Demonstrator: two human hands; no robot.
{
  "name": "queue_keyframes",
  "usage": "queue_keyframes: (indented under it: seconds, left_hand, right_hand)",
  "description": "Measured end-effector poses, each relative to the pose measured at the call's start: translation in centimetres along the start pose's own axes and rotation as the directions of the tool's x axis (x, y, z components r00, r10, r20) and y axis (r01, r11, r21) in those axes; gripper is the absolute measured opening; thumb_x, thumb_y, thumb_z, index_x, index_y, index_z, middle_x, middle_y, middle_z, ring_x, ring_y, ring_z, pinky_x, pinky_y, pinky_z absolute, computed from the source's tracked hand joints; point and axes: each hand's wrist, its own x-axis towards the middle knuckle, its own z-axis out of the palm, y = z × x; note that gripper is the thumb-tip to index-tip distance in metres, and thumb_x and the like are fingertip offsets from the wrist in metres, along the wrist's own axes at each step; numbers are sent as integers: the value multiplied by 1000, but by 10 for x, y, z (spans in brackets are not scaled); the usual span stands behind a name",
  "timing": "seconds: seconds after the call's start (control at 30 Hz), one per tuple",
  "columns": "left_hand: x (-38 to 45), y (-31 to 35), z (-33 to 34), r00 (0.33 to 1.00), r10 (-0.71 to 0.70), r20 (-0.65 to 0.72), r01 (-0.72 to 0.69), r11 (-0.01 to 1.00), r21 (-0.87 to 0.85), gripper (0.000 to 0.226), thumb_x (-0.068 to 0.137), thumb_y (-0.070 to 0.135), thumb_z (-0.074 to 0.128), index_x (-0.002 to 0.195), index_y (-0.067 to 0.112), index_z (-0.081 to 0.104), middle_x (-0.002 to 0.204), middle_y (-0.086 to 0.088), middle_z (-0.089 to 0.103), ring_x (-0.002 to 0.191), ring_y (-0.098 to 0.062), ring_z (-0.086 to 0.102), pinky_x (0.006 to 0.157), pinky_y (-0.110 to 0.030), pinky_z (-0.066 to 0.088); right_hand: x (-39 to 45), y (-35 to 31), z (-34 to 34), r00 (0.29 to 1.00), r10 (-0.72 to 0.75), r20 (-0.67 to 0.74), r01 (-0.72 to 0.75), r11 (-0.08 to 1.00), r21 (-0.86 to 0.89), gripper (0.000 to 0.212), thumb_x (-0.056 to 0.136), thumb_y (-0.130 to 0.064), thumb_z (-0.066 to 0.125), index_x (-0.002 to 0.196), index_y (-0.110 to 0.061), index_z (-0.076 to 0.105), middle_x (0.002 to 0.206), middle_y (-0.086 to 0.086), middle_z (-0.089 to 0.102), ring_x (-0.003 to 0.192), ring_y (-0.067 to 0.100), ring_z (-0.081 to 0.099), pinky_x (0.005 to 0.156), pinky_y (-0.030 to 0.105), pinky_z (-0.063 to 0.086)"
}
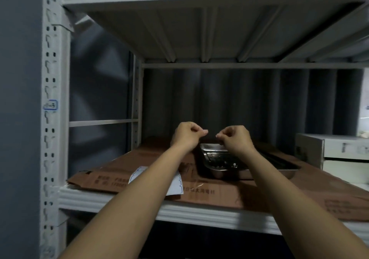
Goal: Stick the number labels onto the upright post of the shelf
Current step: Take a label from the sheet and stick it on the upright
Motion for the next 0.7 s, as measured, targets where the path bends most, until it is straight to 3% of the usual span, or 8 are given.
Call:
queue_keyframes:
  seconds: [0.13,0.3,0.43,0.57,0.7]
  left_hand:
    - [12,-8,17,998,-12,67,6,997,75,24,84,29,68,61,29,62,60,10,58,76,-21,63,73,-34,51]
    - [18,-14,33,986,34,160,-56,989,134,21,85,19,64,68,32,65,74,12,66,86,-15,66,85,-35,53]
    - [19,-18,39,984,48,171,-67,992,110,12,81,14,69,87,24,72,85,4,69,90,-14,66,86,-29,52]
    - [14,-17,44,978,45,202,-59,996,64,15,76,15,76,70,27,67,78,4,70,84,-14,67,85,-35,54]
    - [10,-14,44,982,89,167,-92,996,10,12,75,21,79,71,27,69,82,3,71,84,-12,66,85,-35,54]
  right_hand:
    - [12,11,-4,993,14,119,-8,998,-54,12,89,-11,65,79,-11,72,81,9,72,83,20,69,83,38,57]
    - [20,22,-7,979,18,202,-7,998,-58,14,81,-4,71,71,-12,74,71,5,72,70,14,67,68,26,56]
    - [21,28,-7,979,34,200,-41,999,29,13,79,-1,74,72,-13,74,72,9,71,66,14,63,68,29,54]
    - [18,29,-11,978,41,206,-80,980,181,8,82,-1,72,82,-9,72,81,18,70,72,19,63,72,30,55]
    - [16,29,-12,974,62,217,-126,948,293,10,81,1,72,87,-6,69,88,23,70,81,28,68,86,42,57]
